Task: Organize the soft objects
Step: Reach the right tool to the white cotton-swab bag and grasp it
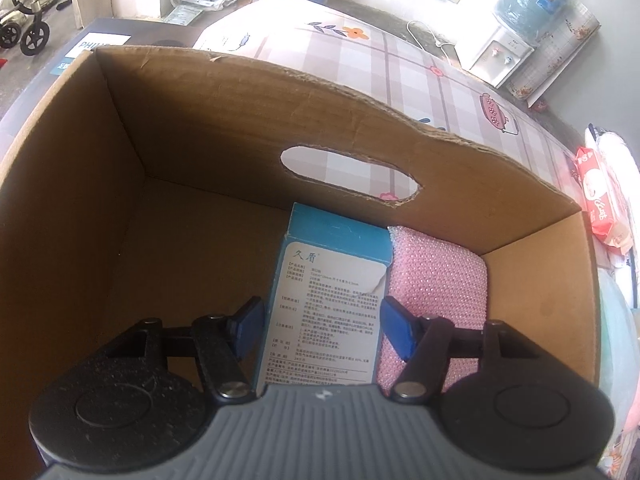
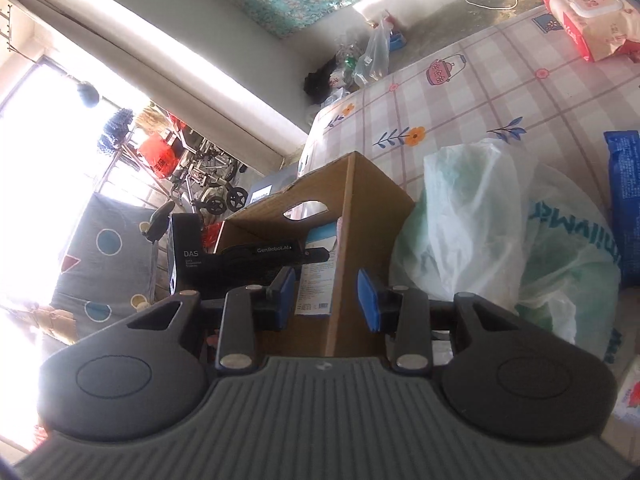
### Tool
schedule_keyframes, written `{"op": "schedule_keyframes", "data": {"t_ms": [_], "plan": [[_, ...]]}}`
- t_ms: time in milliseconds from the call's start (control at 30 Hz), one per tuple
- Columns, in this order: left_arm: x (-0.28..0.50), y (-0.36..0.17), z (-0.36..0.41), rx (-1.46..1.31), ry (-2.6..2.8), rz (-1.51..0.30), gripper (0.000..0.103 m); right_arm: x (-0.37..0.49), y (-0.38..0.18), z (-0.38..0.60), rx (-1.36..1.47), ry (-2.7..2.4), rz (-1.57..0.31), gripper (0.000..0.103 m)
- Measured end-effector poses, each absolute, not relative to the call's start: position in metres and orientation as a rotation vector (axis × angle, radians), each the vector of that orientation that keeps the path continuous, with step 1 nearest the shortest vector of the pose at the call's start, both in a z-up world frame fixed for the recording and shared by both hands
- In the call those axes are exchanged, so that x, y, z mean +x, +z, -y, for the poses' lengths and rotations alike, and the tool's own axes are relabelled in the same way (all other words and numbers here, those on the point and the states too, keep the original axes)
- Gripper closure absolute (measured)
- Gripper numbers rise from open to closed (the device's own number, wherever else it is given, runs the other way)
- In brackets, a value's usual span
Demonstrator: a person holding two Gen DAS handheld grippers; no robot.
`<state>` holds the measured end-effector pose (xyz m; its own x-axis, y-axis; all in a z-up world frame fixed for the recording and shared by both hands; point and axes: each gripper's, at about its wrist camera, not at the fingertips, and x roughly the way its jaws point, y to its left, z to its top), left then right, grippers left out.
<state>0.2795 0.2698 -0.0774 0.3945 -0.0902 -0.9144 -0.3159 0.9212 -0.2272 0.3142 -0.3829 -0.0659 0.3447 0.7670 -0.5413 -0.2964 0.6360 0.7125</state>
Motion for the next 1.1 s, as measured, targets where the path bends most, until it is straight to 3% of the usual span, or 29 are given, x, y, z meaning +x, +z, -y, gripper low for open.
{"op": "schedule_keyframes", "data": {"t_ms": [233, 533, 800, 1100], "plan": [[0.257, -0.047, -0.265, -0.364, 0.199, -1.079, 0.029, 0.305, -0.066, 0.469, 0.609, 0.585, -0.888, 0.067], [0.212, 0.032, -0.224, -0.302, 0.119, -0.898, 0.026, 0.3, -0.055, 0.58, 0.688, 0.408, -0.731, 0.062], [0.209, 0.076, -0.123, -0.211, -0.089, -0.835, 0.025, 0.293, -0.06, 0.643, 0.738, 0.346, -0.677, 0.061], [0.248, 0.063, 0.014, -0.236, -0.312, -0.961, 0.031, 0.314, -0.08, 0.676, 0.7, 0.29, -0.68, 0.06]]}}
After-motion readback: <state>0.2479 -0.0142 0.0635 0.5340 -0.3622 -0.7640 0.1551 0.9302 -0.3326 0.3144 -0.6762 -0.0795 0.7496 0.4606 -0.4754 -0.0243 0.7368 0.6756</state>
